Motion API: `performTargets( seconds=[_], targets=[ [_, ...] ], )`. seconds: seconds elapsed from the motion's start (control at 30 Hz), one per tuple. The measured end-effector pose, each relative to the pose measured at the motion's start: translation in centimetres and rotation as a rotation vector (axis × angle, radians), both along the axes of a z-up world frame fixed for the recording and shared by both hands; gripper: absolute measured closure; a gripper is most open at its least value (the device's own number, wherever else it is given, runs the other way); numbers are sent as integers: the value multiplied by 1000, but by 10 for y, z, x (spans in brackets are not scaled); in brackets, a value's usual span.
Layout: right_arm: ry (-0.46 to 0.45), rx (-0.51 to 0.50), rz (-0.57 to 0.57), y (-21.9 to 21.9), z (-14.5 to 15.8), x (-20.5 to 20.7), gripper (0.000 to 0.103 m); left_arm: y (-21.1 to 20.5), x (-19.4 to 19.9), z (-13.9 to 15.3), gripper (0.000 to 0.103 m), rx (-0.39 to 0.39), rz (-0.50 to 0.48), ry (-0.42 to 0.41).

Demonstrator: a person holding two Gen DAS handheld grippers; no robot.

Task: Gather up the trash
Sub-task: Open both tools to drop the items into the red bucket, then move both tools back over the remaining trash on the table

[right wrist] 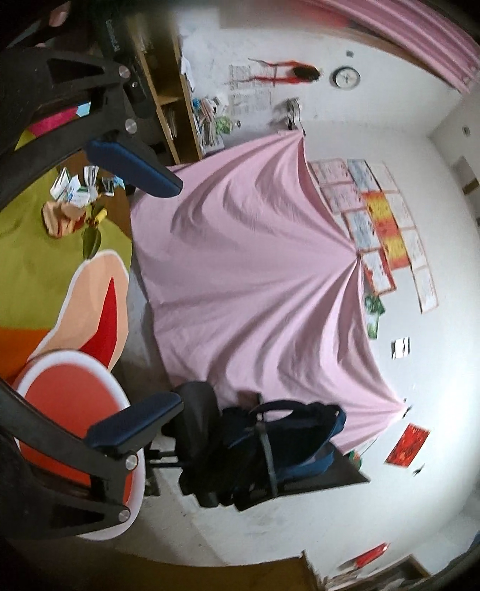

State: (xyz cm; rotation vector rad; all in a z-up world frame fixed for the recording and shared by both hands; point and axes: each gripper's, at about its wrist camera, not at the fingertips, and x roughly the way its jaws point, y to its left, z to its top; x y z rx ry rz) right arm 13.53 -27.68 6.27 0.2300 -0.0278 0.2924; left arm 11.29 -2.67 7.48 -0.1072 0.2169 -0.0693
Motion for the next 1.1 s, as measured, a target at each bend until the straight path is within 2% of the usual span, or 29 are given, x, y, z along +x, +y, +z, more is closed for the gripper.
performTargets(
  seconds=[0.13, 0.4, 0.63, 0.9, 0.93, 1.0, 1.1],
  targets=[
    [-14, -26, 37, 18, -1, -1, 0, 13, -4, -7, 2, 8, 35, -5],
    [43, -98, 85, 53, -8, 16, 0, 39, -2, -24, 2, -8, 82, 32],
    [204, -178, 154, 78, -25, 48, 0, 50, 8, -33, 2, -21, 81, 96],
    [390, -261, 258, 103, -47, 85, 0, 55, 35, -46, 4, -39, 61, 244],
    [406, -270, 267, 107, -50, 88, 2, 55, 38, -49, 6, -41, 55, 263],
    [436, -282, 289, 111, -54, 94, 9, 55, 45, -54, 20, -48, 25, 304],
    [483, -292, 324, 114, -60, 101, 21, 53, 55, -59, 36, -58, -19, 361]
  ],
)
